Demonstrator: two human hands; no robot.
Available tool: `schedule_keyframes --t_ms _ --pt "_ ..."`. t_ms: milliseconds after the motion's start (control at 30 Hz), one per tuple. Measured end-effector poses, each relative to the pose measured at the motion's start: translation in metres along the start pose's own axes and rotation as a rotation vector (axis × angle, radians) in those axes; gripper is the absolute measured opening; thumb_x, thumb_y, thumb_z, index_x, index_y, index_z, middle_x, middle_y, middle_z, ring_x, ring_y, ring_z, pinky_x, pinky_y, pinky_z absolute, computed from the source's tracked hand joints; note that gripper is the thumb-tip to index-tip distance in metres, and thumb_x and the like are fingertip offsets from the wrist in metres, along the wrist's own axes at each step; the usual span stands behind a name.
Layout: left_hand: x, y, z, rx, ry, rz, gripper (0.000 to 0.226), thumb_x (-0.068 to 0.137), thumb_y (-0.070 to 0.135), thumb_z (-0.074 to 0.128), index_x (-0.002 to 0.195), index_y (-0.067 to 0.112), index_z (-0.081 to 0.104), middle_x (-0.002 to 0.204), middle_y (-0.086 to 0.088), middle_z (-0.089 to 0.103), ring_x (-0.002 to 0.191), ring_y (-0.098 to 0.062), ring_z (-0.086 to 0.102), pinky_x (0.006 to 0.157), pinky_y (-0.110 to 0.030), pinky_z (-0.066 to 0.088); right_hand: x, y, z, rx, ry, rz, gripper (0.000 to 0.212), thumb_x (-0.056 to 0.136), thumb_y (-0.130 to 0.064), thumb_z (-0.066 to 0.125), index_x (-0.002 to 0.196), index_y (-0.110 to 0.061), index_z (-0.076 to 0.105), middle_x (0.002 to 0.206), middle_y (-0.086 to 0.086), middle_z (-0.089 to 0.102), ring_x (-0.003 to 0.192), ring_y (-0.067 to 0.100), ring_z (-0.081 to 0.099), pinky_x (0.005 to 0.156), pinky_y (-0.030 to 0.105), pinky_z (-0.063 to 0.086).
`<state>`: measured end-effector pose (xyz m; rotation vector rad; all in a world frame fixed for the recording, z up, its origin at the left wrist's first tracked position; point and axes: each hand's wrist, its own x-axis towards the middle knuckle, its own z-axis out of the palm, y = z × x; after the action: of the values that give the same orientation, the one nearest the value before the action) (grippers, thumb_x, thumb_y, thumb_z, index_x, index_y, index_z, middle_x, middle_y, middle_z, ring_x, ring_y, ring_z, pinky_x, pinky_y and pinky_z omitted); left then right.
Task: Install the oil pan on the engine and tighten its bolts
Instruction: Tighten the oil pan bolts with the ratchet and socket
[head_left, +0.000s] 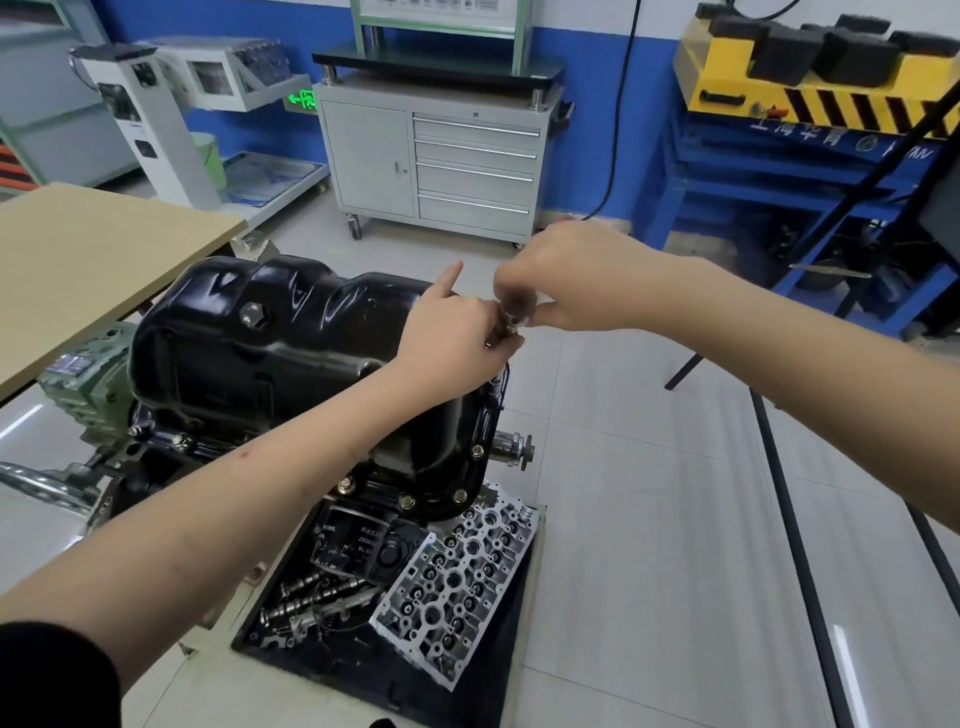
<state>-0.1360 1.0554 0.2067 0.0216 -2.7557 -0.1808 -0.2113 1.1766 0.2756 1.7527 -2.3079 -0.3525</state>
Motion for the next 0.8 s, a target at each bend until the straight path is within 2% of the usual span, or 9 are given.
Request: schedule_keyframes --t_ms 167,233,300,367,433,567,633,700,800 --pt "0.002 0.002 0.002 0.017 0.006 -0.017 0.035 0.091 0.036 0.048 0.074 0.011 0.066 0.072 -0.01 0.069 0.076 -0.028 0.063 0.111 -0.021 -0.001 -0.008 -0.002 0.003 0.121 -0.058 0.163 0.044 0.078 -0.058 0.057 0.073 -0.016 0.047 0.058 -0.006 0.044 0.059 0.017 0.042 0.044 0.026 0.02" --pt "0.001 0.001 0.002 0.021 -0.004 -0.004 0.035 0.091 0.035 0.047 0.063 0.015 0.053 0.068 -0.011 0.067 0.075 -0.029 0.062 0.111 -0.022 -0.002 -0.011 -0.004 0.005 0.153 -0.035 0.132 0.034 0.082 -0.048 0.057 0.073 -0.018 0.044 0.065 -0.004 0.05 0.064 0.02 0.044 0.048 0.027 0.025" --pt "0.0 0.0 0.001 -0.007 -0.002 0.0 0.036 0.091 0.036 0.049 0.06 0.018 0.047 0.066 -0.01 0.066 0.076 -0.029 0.062 0.111 -0.022 -0.002 -0.011 -0.004 0.004 0.117 0.002 0.051 0.017 0.087 -0.033 0.056 0.094 -0.018 0.055 0.088 -0.001 0.061 0.084 0.024 0.051 0.065 0.03 0.031" --pt "0.0 0.0 0.001 -0.002 -0.006 0.008 0.035 0.091 0.037 0.05 0.067 0.014 0.061 0.067 -0.011 0.068 0.079 -0.029 0.063 0.111 -0.023 -0.002 -0.009 -0.001 0.002 0.051 -0.005 -0.019 0.023 0.089 -0.022 0.055 0.111 -0.018 0.056 0.103 -0.002 0.062 0.101 0.022 0.05 0.077 0.029 0.028" --pt "0.0 0.0 0.002 0.031 0.001 0.02 0.037 0.091 0.038 0.048 0.077 0.009 0.067 0.067 -0.012 0.068 0.078 -0.03 0.063 0.11 -0.022 -0.003 -0.006 0.0 0.002 0.028 0.006 -0.038 0.024 0.088 -0.021 0.056 0.112 -0.018 0.057 0.104 -0.001 0.063 0.1 0.021 0.05 0.075 0.029 0.03" --pt "0.001 -0.001 0.007 0.071 0.033 0.012 0.041 0.094 0.039 0.041 0.082 0.01 0.067 0.072 -0.012 0.069 0.076 -0.03 0.062 0.109 -0.02 -0.006 -0.004 0.001 -0.002 0.023 -0.024 0.106 0.035 0.08 -0.05 0.059 0.087 -0.016 0.054 0.065 -0.007 0.049 0.068 0.017 0.039 0.048 0.026 0.021" --pt "0.001 -0.001 0.007 0.073 0.028 0.019 0.038 0.094 0.035 0.04 0.073 0.012 0.061 0.071 -0.011 0.068 0.075 -0.031 0.061 0.11 -0.021 -0.005 -0.007 -0.002 -0.001 0.01 -0.043 0.137 0.044 0.08 -0.056 0.055 0.071 -0.015 0.043 0.056 -0.007 0.035 0.056 0.016 0.034 0.045 0.025 0.016" --pt "0.0 -0.002 0.006 0.085 0.01 0.028 0.038 0.094 0.034 0.04 0.073 0.012 0.062 0.07 -0.012 0.068 0.076 -0.032 0.061 0.11 -0.023 -0.004 -0.008 -0.003 0.002 0.021 -0.014 0.101 0.033 0.085 -0.047 0.054 0.076 -0.016 0.048 0.062 -0.003 0.047 0.061 0.02 0.043 0.049 0.027 0.02" --pt "-0.001 -0.004 0.004 0.055 -0.014 0.043 0.035 0.093 0.033 0.044 0.067 0.015 0.058 0.066 -0.01 0.066 0.078 -0.032 0.062 0.111 -0.026 -0.002 -0.006 -0.001 0.0 0.008 0.005 -0.021 0.02 0.09 -0.022 0.053 0.108 -0.018 0.057 0.099 0.0 0.063 0.096 0.023 0.052 0.073 0.028 0.028"
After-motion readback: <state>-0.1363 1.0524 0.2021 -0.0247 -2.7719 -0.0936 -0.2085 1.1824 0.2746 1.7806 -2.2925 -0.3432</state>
